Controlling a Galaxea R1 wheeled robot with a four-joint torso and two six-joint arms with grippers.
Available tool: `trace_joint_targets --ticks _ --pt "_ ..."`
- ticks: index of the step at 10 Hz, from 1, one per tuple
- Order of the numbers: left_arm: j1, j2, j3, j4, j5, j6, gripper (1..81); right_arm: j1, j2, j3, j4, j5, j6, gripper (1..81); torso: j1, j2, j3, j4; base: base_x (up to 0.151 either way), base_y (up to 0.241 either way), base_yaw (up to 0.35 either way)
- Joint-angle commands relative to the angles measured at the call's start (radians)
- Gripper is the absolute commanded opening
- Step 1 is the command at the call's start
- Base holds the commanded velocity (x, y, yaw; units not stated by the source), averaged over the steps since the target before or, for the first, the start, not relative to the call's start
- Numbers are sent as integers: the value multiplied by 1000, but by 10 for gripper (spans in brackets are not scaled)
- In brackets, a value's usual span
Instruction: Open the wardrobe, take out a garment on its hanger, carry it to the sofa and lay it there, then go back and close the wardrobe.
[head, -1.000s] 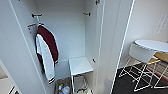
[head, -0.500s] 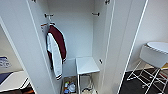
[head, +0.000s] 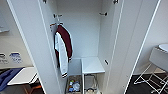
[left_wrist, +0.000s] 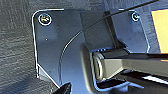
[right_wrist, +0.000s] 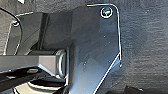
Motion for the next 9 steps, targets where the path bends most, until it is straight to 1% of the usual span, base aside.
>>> trace_joint_targets --ticks 1,4,5,6,9 --pt "-37 -3 2 6 38 -1 811 32 -6 -1 -3 -56 2 811 1 0 0 0 0 0 147" --pt "-37 -1 2 6 36 -1 811 31 -6 -1 -1 -55 2 811 1 0 0 0 0 0 100" --pt "-37 -1 2 6 36 -1 811 29 -6 -1 -1 -55 2 811 1 0 0 0 0 0 0" --pt "-37 -1 3 6 36 -1 811 29 -6 -1 -1 -55 2 811 1 0 0 0 -75 0 0" --pt "-37 5 2 -8 38 -4 811 29 -6 1 -3 -55 2 811 1 0 0 0 0 0 0"
